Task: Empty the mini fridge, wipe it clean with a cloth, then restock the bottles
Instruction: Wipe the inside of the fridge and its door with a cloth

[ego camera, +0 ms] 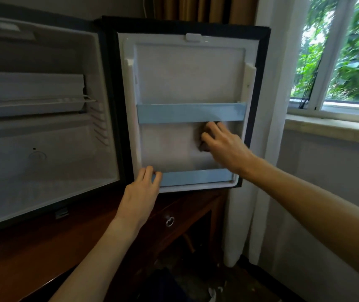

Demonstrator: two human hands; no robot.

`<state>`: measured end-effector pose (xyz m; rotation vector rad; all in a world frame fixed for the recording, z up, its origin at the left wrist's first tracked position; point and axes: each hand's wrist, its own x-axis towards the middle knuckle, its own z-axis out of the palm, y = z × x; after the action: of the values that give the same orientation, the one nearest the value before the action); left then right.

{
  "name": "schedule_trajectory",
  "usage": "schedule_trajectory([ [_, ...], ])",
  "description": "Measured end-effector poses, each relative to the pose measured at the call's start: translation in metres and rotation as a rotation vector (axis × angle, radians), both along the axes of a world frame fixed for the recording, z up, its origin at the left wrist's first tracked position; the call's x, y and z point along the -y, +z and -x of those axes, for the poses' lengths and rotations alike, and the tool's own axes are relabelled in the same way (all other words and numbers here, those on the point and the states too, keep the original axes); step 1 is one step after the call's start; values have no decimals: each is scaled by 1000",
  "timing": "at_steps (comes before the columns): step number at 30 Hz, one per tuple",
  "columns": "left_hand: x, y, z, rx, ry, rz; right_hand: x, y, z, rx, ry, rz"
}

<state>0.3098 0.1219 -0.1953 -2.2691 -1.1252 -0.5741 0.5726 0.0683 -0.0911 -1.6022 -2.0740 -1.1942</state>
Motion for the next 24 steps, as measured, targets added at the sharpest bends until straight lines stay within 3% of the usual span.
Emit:
schedule_trajectory([
  [6, 2, 2, 2, -16, 1, 27, 19, 7, -20, -57, -103, 53],
  [14, 4, 24, 3, -44, -81, 36, 40, 38, 34, -81, 299, -29],
  [21, 18, 128, -19, 97, -234, -244, 18, 107, 51, -94, 258, -112],
  [24, 16, 171, -24, 140, -221, -263, 2, 131, 57, -111, 239, -132],
])
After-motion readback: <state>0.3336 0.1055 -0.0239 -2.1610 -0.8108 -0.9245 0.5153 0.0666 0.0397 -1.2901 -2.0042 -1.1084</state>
